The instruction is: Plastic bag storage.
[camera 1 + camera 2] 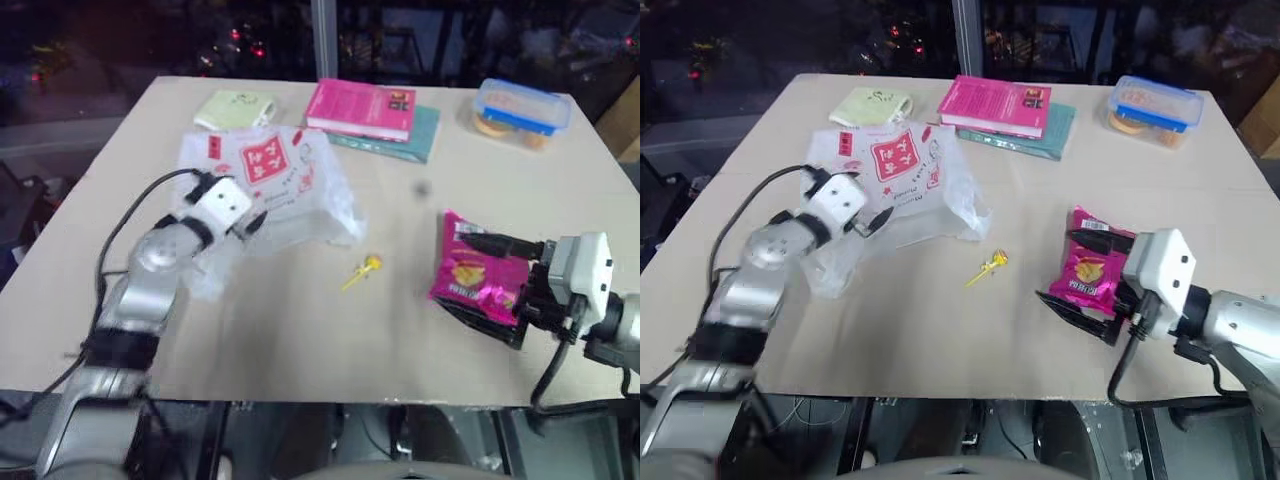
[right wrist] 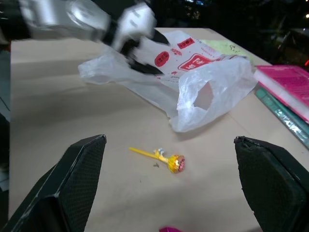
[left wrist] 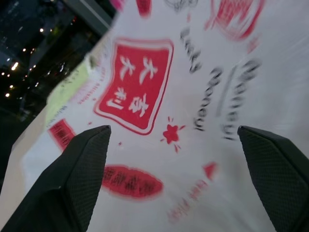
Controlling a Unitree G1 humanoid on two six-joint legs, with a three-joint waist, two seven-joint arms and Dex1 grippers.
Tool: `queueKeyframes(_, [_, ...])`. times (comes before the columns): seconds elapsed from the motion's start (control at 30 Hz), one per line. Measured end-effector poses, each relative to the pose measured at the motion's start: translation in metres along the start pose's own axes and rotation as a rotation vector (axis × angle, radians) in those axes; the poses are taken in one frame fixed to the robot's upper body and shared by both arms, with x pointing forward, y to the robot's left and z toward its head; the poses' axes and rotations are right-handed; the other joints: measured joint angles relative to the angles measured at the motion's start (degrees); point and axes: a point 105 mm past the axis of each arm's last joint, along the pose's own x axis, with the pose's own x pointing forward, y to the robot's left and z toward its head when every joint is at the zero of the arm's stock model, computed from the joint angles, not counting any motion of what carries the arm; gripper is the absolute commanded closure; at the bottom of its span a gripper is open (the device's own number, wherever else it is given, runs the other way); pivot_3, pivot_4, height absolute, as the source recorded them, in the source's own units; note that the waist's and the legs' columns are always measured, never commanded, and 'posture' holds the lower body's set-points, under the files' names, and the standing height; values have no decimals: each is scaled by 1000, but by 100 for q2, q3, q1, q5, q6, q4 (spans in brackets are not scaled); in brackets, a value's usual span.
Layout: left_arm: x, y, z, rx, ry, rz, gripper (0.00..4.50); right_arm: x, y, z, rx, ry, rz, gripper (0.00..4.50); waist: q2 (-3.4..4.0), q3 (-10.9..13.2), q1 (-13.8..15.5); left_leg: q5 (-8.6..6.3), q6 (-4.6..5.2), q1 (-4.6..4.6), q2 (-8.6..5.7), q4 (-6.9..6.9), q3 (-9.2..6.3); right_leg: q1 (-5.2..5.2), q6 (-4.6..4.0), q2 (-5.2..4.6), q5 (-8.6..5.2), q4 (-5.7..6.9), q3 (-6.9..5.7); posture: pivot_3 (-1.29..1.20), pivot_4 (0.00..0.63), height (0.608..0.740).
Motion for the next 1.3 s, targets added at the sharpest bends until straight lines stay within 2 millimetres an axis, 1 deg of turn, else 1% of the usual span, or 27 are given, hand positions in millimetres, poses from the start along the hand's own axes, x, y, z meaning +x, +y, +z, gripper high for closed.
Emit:
queueKeyframes(0.03, [14,-5,-1,32,12,-22,304,1,1,-2,-3,11,-12,0,-4,1,-1,0,-1,-2,-2,-1,2,0,3,0,-1,-4,0,0,150,740])
queueKeyframes(0.07, [20,-7,-1,39,17,-31,623,2,2,-3,-6,17,-17,0,-5,1,2,0,-1,-2,-5,-1,4,0,9,3,-1,-4,-5,0,150,740])
queueKeyframes(0.1, [34,-8,5,44,6,-38,994,3,4,-5,-10,27,-35,0,-10,2,1,-1,1,-3,-9,0,4,1,22,2,-2,-3,-11,0,150,740])
queueKeyframes(0.13, [37,-8,7,48,4,-45,1468,4,5,-5,-12,23,-37,0,-10,2,-11,-3,4,-3,-9,0,9,1,25,1,-2,-5,-12,0,150,740])
queueKeyframes(0.17, [39,-9,7,50,4,-52,1662,4,6,-4,-13,21,-42,0,-10,1,-29,-5,7,-3,-10,-1,11,1,29,-2,-4,-4,-9,0,150,740])
queueKeyframes(0.2, [43,-12,8,37,-2,-62,2232,5,8,-4,-16,21,-54,0,-10,1,-63,-9,13,-1,-11,0,18,0,34,-3,-7,-4,-1,0,150,740])
queueKeyframes(0.23, [46,-16,12,-34,-27,-82,2577,4,11,-5,-13,28,-75,0,-12,2,-83,-12,15,-2,-8,0,19,-1,36,-11,-8,-6,2,0,150,740])
queueKeyframes(0.27, [47,-18,14,-82,-44,-94,2577,3,13,-6,-11,33,-83,0,-14,3,-85,-13,14,-3,-6,0,18,-1,37,-13,-9,-5,3,0,150,740])
queueKeyframes(0.3, [44,-19,18,-193,-80,-122,2577,2,15,-8,-4,42,-100,0,-17,6,-91,-14,12,-5,-3,0,18,-3,37,-12,-9,-7,4,0,150,740])
queueKeyframes(0.33, [38,-16,18,-268,-109,-139,2254,1,16,-10,7,50,-114,0,-24,10,-132,-16,7,-5,1,1,14,-4,37,-11,-9,-6,12,0,150,740])
queueKeyframes(0.37, [27,-9,17,-318,-131,-164,1942,-1,17,-13,19,59,-134,0,-31,14,-201,-19,1,-5,5,1,13,-5,36,-9,-9,-5,16,0,150,740])
queueKeyframes(0.4, [19,-3,17,-337,-141,-174,1550,-3,16,-15,26,66,-151,0,-31,14,-231,-21,-4,2,6,1,14,-4,36,-7,-9,-2,24,0,150,740])
queueKeyframes(0.43, [8,7,22,-340,-167,-182,1045,-4,15,-15,29,67,-168,0,-31,14,-247,-22,-5,6,6,1,15,-3,36,-7,-9,1,28,0,150,740])
queueKeyframes(0.47, [4,11,26,-340,-181,-184,618,-4,14,-15,27,64,-173,0,-31,14,-242,-22,-5,8,6,2,14,-2,35,-8,-9,3,28,0,150,740])
queueKeyframes(0.5, [-5,14,36,-320,-204,-206,116,-4,13,-14,22,58,-185,0,-29,12,-212,-22,-5,11,6,3,14,1,35,-11,-9,5,25,0,150,740])
queueKeyframes(0.57, [-12,13,43,-295,-217,-242,45,-3,13,-13,19,54,-189,0,-27,11,-180,-23,-4,13,4,7,10,8,35,-12,-9,6,22,0,150,740])
queueKeyframes(0.63, [-20,5,44,-262,-207,-294,45,-3,13,-14,19,53,-191,0,-26,10,-170,-26,0,14,4,11,10,11,35,-13,-9,5,22,0,150,740])
queueKeyframes(0.73, [-23,-4,39,-257,-166,-342,45,-3,13,-14,20,50,-193,0,-26,11,-165,-32,11,12,4,19,7,11,35,-11,-9,6,21,0,150,740])
queueKeyframes(0.8, [-23,-11,28,-179,-95,-363,45,-4,14,-14,22,46,-194,0,-26,10,-174,-32,11,13,4,19,8,11,35,-8,-9,8,23,0,150,740])
queueKeyframes(0.9, [-15,-20,9,-79,-5,-348,45,-5,18,-13,15,34,-181,0,-24,9,-164,-32,12,14,3,19,8,11,35,-6,-9,11,21,0,150,740])
queueKeyframes(0.93, [-7,-24,5,-25,12,-328,45,-5,20,-10,5,16,-176,0,-27,9,-154,-32,14,12,4,22,8,11,35,-5,-9,13,20,0,150,740])
queueKeyframes(0.97, [-6,-24,5,-19,12,-325,45,-5,20,-10,4,15,-176,0,-28,8,-145,-33,14,13,3,24,7,12,35,-5,-9,13,19,0,150,740])
queueKeyframes(1.0, [1,-21,7,29,14,-300,45,-5,20,-9,-5,8,-176,0,-27,8,-128,-34,17,13,3,30,8,12,36,-5,-9,17,20,0,150,740])
queueKeyframes(1.1, [15,-14,5,105,31,-238,805,-7,21,-10,-11,16,-189,0,-28,4,-82,-36,20,15,2,41,10,13,37,-4,-9,28,20,0,150,740])
queueKeyframes(1.17, [24,-13,0,103,38,-196,1790,-9,19,-12,-19,32,-215,0,-26,2,-83,-36,20,18,4,45,14,13,37,-3,-9,33,22,0,150,740])
queueKeyframes(1.2, [26,-14,-1,103,38,-188,2150,-9,19,-13,-24,37,-220,0,-26,2,-89,-36,20,17,6,47,14,13,37,-1,-9,34,22,0,150,740])
queueKeyframes(1.3, [30,-13,-4,12,25,-148,3554,-8,17,-21,-59,87,-261,0,-30,4,-95,-36,20,9,8,59,11,10,37,-1,-9,37,17,0,150,740])
